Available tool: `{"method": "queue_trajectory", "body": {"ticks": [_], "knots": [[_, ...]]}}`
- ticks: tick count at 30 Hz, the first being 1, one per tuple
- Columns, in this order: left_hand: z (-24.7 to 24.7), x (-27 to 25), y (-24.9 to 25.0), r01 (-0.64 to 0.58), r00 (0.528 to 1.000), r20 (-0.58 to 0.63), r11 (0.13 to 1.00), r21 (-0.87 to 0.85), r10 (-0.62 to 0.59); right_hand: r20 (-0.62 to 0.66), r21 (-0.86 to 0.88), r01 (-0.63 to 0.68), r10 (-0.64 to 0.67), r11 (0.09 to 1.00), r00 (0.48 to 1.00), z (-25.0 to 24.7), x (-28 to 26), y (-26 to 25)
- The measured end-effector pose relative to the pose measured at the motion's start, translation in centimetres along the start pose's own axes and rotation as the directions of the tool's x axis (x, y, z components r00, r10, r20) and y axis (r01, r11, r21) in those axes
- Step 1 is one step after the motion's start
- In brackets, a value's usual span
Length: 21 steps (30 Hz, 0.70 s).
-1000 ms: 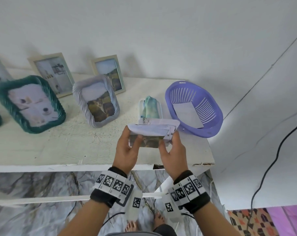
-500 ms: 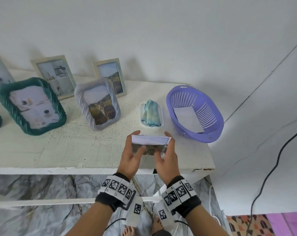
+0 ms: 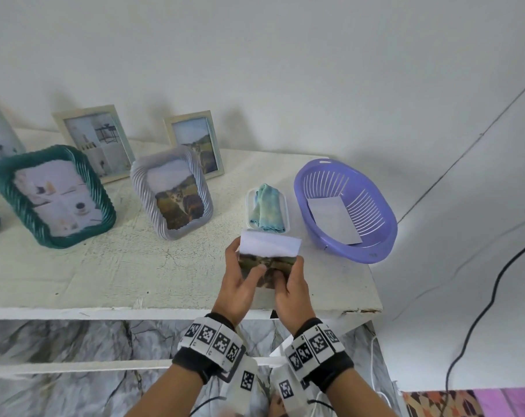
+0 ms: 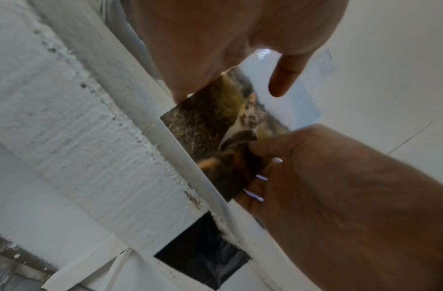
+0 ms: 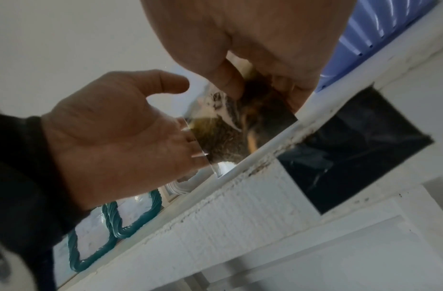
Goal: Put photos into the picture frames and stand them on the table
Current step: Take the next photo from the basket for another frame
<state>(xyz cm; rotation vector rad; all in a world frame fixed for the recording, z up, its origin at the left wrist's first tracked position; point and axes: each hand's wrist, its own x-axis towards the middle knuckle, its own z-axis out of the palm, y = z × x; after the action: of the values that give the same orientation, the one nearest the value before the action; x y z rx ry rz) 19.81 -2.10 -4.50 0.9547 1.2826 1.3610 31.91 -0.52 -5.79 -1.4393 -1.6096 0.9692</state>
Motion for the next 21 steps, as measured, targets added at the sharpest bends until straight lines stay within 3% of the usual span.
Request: {"method": "queue_trajectory", "body": {"ticks": [10, 14, 17, 21], "knots": [[2.3, -0.3, 4.3, 0.025, 1.0, -0.005, 1.0, 0.008, -0.025, -0.225, -0.048, 0.083, -0.092, 0.995, 0.97, -4.5, 0.8, -3.6], [4.3, 0.7, 7.3, 0.052, 0.997, 0.063, 0.998, 0.025, -0.054, -0.187, -0.274, 0.112, -0.167, 0.955, 0.968, -8.5, 3.0, -5.2], [6.5, 2.5, 8.7, 0.098, 0.985, 0.139, 0.993, 0.062, -0.106, -0.118, -0.474, 0.047, -0.116, 0.879, 0.986, -11.6, 5.6, -5.3], [9.7, 6.4, 9.2, 0.083, 0.973, 0.192, 0.971, 0.225, -0.128, -0.082, -0.517, -0.028, -0.017, 0.856, 0.996, -15.2, 9.5, -4.6]]}}
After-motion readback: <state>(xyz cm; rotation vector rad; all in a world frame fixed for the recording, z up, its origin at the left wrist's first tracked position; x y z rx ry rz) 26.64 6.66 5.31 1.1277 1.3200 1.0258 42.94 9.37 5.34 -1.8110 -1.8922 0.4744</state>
